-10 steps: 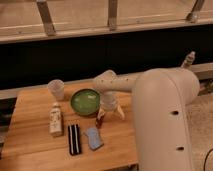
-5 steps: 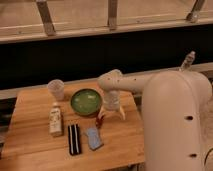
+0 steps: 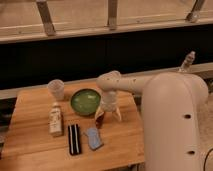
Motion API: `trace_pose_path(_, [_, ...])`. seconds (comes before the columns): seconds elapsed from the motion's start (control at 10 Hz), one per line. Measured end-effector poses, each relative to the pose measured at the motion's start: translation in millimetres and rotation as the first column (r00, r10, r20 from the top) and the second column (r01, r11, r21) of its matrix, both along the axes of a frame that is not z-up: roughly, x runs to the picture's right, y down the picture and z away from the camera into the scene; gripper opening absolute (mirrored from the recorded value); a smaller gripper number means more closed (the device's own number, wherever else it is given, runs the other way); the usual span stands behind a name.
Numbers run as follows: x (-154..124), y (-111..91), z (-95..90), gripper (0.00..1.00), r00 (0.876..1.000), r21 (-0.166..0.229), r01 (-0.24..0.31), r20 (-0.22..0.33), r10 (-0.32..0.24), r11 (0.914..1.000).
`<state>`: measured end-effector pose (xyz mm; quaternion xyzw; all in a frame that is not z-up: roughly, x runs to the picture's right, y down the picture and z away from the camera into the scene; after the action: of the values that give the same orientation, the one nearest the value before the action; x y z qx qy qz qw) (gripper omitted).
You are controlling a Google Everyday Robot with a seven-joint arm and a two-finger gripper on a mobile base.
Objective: Place the pepper in the ceramic bowl
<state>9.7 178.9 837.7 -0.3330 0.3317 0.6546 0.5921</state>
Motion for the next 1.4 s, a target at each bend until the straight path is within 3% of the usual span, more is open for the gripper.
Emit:
trace_pose_path(0.3, [-14.6,7.6,12.4,0.77,1.000,-0.022,0.012,0.028,-0.012,0.9997])
trace_pose_path(0.4, [-16.7,11.5,17.5,0.71,0.999,-0.029,0.018,0.032,-0.017,0.9994])
trace_pose_path(0.6, [-20.3,18.8,26.0,0.49,0.999,-0.043,0.034,0.037,-0.032,0.9985])
trace_pose_path(1.1, [-19.0,17.8,24.9,0.03,0.999,-0.044,0.037,0.033,-0.035,0.9983])
trace_pose_path(1.4, [-18.3,14.9,24.7,0.00,0.999,-0.028,0.034,0.036,-0.033,0.9990])
